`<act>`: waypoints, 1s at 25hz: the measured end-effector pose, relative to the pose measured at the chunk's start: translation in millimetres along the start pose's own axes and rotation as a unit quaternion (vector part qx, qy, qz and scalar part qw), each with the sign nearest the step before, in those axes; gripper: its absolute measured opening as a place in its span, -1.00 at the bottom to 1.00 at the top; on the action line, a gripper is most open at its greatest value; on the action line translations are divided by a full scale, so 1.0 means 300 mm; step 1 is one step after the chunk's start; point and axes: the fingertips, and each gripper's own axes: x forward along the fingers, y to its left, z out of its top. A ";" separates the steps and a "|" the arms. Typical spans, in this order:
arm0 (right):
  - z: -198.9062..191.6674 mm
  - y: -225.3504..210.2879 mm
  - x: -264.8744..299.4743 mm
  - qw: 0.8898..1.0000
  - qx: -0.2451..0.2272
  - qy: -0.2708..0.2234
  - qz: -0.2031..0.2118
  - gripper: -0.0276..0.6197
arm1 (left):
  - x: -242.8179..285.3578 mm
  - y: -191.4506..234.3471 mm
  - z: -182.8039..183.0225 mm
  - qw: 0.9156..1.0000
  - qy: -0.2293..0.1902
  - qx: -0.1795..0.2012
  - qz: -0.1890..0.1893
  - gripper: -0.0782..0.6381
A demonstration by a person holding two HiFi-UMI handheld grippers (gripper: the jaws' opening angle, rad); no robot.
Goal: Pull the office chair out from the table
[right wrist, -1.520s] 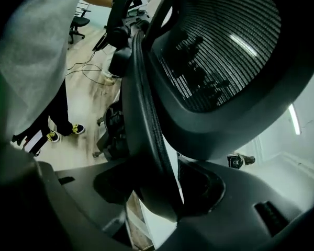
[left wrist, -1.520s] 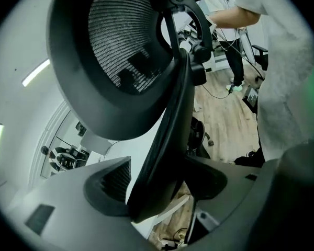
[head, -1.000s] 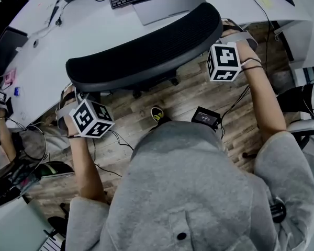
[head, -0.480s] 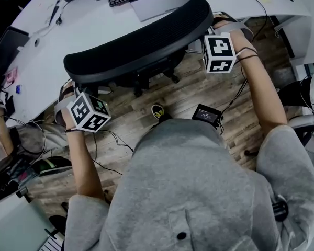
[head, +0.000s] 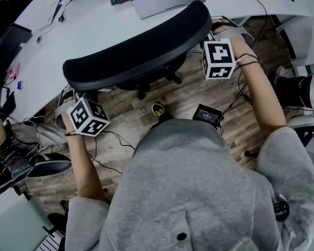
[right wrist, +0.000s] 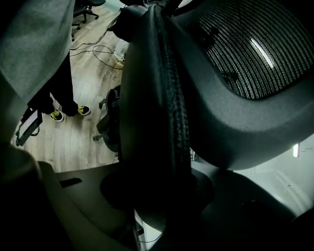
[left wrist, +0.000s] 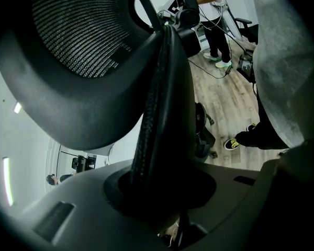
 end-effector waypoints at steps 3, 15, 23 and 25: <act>0.012 0.024 -0.016 1.000 -0.009 -0.001 0.000 -0.56 | -0.017 -0.027 -0.011 1.000 0.001 0.002 -0.001 -0.46; 0.030 0.130 -0.128 1.000 -0.016 -0.003 0.005 -0.58 | -0.123 -0.132 -0.019 1.000 0.001 -0.002 0.003 -0.46; 0.046 0.217 -0.217 1.000 -0.017 -0.004 0.000 -0.58 | -0.203 -0.224 -0.030 1.000 0.000 -0.002 0.007 -0.46; 0.056 0.234 -0.233 1.000 -0.016 -0.002 -0.005 -0.58 | -0.206 -0.228 -0.041 1.000 -0.005 0.003 0.009 -0.46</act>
